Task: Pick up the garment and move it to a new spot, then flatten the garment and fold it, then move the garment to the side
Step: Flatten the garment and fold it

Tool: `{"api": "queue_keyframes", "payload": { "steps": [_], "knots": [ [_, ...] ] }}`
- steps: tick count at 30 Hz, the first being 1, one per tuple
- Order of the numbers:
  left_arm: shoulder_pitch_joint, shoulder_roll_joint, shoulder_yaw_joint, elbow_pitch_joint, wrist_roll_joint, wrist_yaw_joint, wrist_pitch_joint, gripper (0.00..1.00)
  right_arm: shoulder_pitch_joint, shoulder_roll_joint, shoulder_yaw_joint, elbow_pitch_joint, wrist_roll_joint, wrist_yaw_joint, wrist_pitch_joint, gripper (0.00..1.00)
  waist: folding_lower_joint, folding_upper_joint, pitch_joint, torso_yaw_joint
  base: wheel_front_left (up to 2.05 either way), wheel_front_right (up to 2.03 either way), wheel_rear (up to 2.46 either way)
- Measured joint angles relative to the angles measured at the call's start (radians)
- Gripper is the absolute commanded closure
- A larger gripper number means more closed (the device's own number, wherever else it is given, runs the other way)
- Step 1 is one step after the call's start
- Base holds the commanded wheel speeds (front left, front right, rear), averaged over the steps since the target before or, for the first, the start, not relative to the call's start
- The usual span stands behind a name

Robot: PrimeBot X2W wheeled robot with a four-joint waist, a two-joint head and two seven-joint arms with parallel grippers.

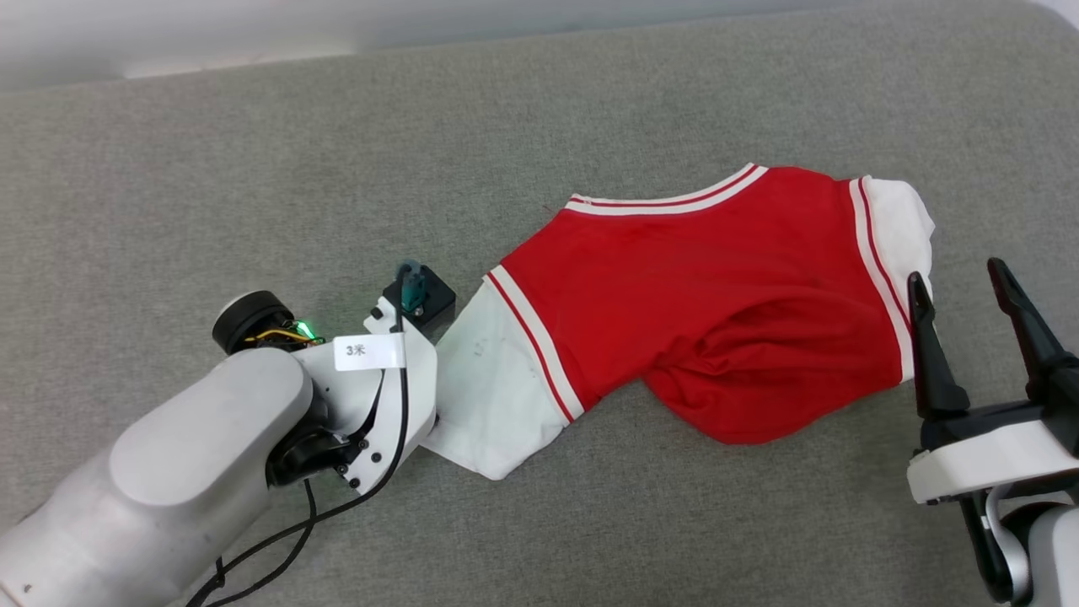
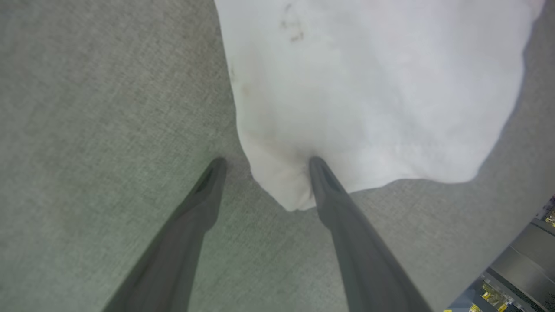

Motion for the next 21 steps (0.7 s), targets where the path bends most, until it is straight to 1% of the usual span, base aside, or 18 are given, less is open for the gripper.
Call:
{"api": "queue_keyframes", "payload": {
  "steps": [4,5,6,8,10,13,15,17,19,21],
  "knots": [
    [-0.032,0.012,-0.068,0.034,-0.017,0.0,0.003,0.0,-0.017,0.012,0.013,0.018,-0.001,0.0,-0.007,0.0,0.0,0.0,0.029,-0.018,0.0,0.0,0.0],
    [-0.04,0.016,-0.084,0.039,-0.023,0.0,0.002,0.32,-0.02,0.012,0.015,0.024,-0.002,0.0,-0.008,0.0,0.0,0.0,0.034,-0.023,0.0,0.0,0.0],
    [-0.047,0.02,-0.098,0.041,-0.027,0.0,-0.004,1.0,-0.021,0.012,0.016,0.031,-0.002,0.0,-0.01,0.0,0.0,0.0,0.037,-0.026,0.0,0.0,0.0],
    [-0.056,0.031,-0.117,0.044,-0.033,-0.002,-0.04,1.0,-0.021,0.011,0.013,0.042,-0.002,0.0,-0.014,0.0,0.0,0.0,0.039,-0.03,0.0,0.0,0.0],
    [-0.063,0.042,-0.127,0.056,-0.021,-0.002,-0.102,1.0,-0.024,0.004,0.008,0.053,0.0,0.0,-0.017,0.0,0.0,0.0,0.032,-0.03,0.0,0.0,0.0],
    [-0.051,0.058,-0.121,0.065,-0.04,-0.002,-0.173,1.0,-0.039,-0.028,-0.013,0.059,-0.001,0.0,-0.017,0.0,0.0,0.0,0.013,-0.026,0.0,0.0,0.0],
    [-0.037,0.075,-0.114,0.064,-0.046,-0.002,-0.207,1.0,-0.05,-0.059,-0.025,0.057,-0.002,0.0,-0.005,0.0,0.0,0.0,-0.002,-0.019,0.0,0.0,0.0],
    [-0.032,0.106,-0.099,0.058,-0.047,0.001,-0.24,1.0,-0.071,-0.095,-0.029,0.054,0.002,0.0,0.023,0.0,0.0,0.0,-0.014,-0.01,0.0,0.0,0.0],
    [-0.02,0.132,-0.087,0.046,-0.052,0.01,-0.262,1.0,-0.098,-0.154,-0.021,0.053,0.01,0.0,0.077,0.0,0.0,0.0,-0.021,0.002,0.0,0.0,0.0],
    [-0.013,0.143,-0.08,0.025,-0.052,0.017,-0.277,1.0,-0.127,-0.215,0.001,0.055,0.04,0.0,0.15,0.0,0.0,0.0,-0.025,0.014,0.0,0.0,0.0]
  ]
}}
